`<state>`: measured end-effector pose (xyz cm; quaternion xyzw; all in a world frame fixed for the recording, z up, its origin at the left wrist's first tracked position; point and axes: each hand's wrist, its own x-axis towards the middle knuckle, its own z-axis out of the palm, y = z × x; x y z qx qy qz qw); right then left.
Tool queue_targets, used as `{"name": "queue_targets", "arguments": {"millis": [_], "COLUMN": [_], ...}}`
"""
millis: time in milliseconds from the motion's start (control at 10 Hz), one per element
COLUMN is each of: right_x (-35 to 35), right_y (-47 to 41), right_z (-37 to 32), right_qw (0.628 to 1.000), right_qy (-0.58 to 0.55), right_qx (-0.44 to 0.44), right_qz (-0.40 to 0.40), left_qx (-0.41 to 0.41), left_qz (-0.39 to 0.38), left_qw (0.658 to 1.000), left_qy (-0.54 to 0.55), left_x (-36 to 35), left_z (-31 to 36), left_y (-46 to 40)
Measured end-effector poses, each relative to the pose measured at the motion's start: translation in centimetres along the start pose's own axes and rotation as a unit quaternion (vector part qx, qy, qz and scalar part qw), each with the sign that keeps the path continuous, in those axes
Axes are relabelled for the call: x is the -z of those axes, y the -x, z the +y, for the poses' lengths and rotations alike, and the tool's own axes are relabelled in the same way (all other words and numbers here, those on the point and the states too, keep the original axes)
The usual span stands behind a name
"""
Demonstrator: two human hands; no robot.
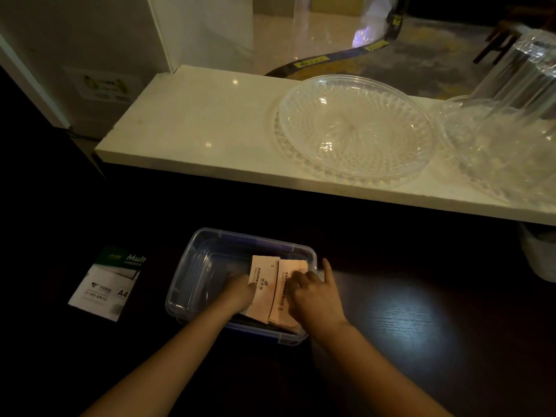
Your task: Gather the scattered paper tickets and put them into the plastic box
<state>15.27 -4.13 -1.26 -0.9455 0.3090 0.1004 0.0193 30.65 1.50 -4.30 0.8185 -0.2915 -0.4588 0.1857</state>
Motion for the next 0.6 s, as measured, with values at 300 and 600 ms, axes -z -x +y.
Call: {"name": "queue_targets", "arguments": {"millis": [300, 600], "right_x": [0.1, 2.8], "right_y": [0.4, -0.3], "right_z": [0.2, 0.0], "right_qw": [1.000, 0.993], "right_qy": [-0.029, -0.087], "right_qx": [-0.002, 0.011], "right_qz": [0.009, 0.072], "left_qx": [-0.031, -0.113], "left_qz": [-0.023, 0.101], "left_qw": [0.998, 0.987], "left_qy": [0.047, 0.055], "left_x": [1.0, 4.0], "left_z": [-0.5, -1.6], "left_y": [0.3, 2.1]}}
